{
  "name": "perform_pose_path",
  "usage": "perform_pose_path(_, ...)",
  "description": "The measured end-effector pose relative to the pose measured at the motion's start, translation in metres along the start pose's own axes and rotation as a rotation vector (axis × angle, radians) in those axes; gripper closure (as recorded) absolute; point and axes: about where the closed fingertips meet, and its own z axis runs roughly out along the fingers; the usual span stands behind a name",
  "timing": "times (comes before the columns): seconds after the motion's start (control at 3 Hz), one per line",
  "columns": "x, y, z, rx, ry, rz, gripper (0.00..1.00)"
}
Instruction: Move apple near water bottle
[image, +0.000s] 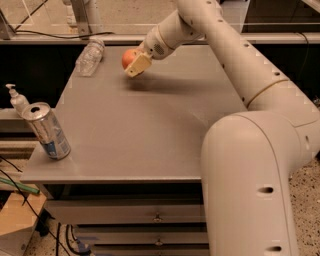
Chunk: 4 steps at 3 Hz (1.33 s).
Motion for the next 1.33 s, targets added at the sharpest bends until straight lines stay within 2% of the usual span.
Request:
perform_pose_path(0.33,-0.019,0.002,0.023,-0.029,-0.045,-0.011,1.0)
perform_pose_path(0.67,-0.034,0.007,0.043,-0.056,-0.073,-0.018,0.84)
perform_pose_path(1.33,-0.047,0.01,0.07,-0.073,-0.084,-0.016,0.37)
